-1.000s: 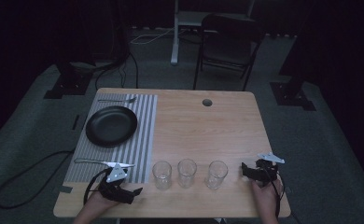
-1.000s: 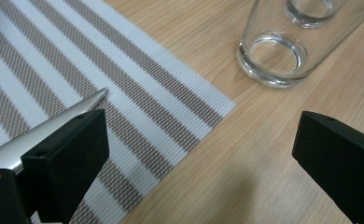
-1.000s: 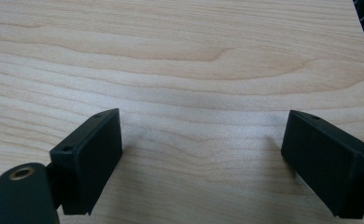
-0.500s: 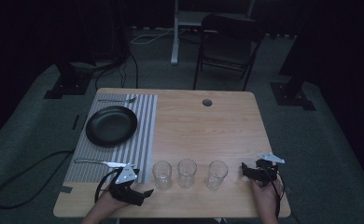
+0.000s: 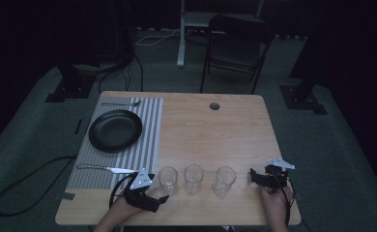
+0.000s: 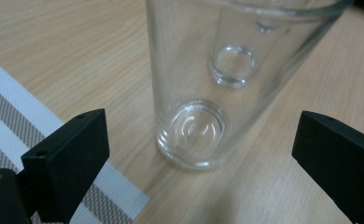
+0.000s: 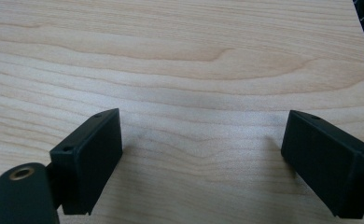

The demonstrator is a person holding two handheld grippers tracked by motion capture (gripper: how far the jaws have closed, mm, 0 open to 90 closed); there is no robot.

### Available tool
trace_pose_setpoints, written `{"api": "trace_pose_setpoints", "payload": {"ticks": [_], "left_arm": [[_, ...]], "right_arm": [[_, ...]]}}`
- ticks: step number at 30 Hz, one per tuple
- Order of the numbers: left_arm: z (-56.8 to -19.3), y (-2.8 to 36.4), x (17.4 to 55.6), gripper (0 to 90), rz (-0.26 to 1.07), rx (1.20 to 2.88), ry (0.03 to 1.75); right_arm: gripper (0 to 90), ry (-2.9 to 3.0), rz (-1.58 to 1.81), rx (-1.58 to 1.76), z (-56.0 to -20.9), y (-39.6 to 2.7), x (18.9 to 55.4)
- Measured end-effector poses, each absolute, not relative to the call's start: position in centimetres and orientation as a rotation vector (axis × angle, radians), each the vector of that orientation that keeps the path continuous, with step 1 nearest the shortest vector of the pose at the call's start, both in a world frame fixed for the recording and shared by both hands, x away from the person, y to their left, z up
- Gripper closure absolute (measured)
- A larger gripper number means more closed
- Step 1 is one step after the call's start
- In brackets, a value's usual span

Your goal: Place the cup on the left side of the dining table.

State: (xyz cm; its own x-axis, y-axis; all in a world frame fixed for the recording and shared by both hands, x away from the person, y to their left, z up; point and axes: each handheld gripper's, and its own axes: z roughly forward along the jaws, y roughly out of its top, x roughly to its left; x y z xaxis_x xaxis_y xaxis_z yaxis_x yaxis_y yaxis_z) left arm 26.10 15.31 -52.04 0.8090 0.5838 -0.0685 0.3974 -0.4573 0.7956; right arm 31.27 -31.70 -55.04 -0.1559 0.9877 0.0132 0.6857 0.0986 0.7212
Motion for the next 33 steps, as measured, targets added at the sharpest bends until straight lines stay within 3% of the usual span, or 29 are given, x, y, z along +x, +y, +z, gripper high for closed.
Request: {"api": "trace_pose_setpoints", "payload": {"ticks": [13,25,26,28,33], "left_arm": [[-52.1,13.8,26.6,5.5,0.265,2.053,0.709],[-52.0,13.2,26.3,9.8,0.38,1.885,0.68],[-52.0,13.2,26.3,14.2,0.38,1.885,0.68],[-51.9,13.3,26.1,14.7,0.419,1.858,0.661],[-52.0,12.9,26.1,15.5,0.415,1.842,0.648]], "right_arm": [[12.0,1.899,0.822,1.633,-55.0,-31.7,31.3],[12.0,1.9,0.822,1.632,-55.0,-31.7,31.3],[12.0,1.9,0.822,1.632,-55.0,-31.7,31.3],[12.0,1.9,0.822,1.632,-55.0,-31.7,31.3],[12.0,1.9,0.822,1.633,-55.0,-31.7,31.3]]}}
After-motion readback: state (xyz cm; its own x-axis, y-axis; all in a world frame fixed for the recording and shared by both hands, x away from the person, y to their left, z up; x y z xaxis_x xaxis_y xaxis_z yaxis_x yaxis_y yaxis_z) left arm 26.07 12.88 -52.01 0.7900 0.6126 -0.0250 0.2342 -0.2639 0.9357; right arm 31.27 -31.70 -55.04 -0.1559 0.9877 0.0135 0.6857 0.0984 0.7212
